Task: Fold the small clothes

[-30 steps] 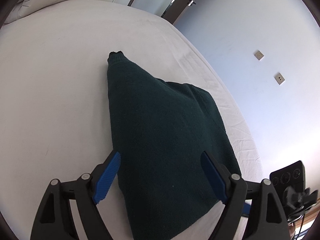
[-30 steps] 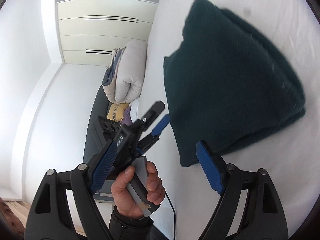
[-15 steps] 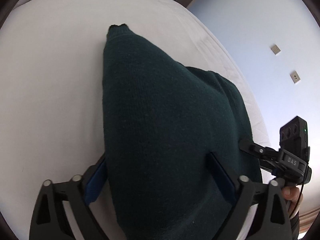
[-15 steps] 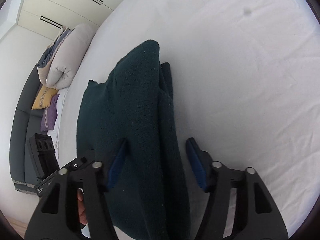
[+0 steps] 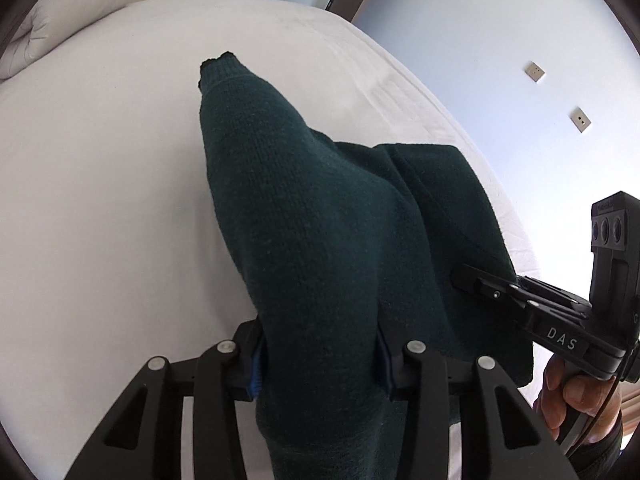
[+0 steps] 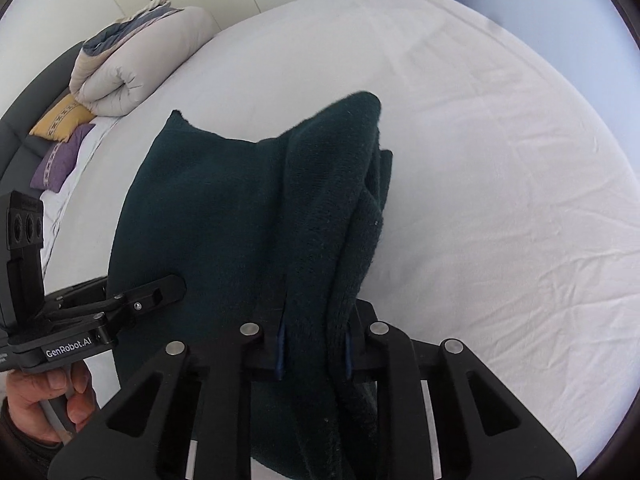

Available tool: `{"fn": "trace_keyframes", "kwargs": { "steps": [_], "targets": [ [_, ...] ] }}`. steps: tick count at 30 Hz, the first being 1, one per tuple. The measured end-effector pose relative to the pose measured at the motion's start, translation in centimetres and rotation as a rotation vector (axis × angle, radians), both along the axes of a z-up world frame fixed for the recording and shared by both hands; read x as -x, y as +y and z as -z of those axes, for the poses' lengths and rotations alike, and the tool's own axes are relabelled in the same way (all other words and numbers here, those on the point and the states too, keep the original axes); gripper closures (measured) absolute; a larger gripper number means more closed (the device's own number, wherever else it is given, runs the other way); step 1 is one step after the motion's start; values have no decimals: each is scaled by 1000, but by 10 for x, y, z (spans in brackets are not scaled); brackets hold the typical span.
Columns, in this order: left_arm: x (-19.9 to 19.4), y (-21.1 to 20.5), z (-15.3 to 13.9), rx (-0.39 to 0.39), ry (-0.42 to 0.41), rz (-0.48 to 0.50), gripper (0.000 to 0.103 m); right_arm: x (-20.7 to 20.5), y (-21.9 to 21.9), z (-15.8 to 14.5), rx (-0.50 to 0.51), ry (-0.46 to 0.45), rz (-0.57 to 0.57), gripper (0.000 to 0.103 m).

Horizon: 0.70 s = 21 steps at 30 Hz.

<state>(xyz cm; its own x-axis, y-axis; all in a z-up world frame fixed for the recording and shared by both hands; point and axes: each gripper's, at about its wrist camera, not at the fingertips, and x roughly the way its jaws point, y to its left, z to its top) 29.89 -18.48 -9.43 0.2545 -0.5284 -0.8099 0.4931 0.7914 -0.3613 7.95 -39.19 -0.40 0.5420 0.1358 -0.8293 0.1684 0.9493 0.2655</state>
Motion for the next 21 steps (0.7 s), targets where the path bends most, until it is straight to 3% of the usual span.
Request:
{"fn": "trace_keyframes", "kwargs": {
  "steps": [7,12,16,19,21],
  "targets": [
    [62,75,-40,-13,-50,10,59,69,76,-57,-18,-89,-87,85],
    [108,130,-39,-33,-31,-8,59,129,142,-63,-36,-92,-156,85],
    [140,163,-13,-65,11,-30,59,164,185,-38,-110,-52,-162,85],
    [146,180,27,-92,72,-59,57,172,198,13,-176,21,-148,85],
    [143,192,45,-38,98,-86,53,173,195,42,-178,61,-104,84]
  ]
}}
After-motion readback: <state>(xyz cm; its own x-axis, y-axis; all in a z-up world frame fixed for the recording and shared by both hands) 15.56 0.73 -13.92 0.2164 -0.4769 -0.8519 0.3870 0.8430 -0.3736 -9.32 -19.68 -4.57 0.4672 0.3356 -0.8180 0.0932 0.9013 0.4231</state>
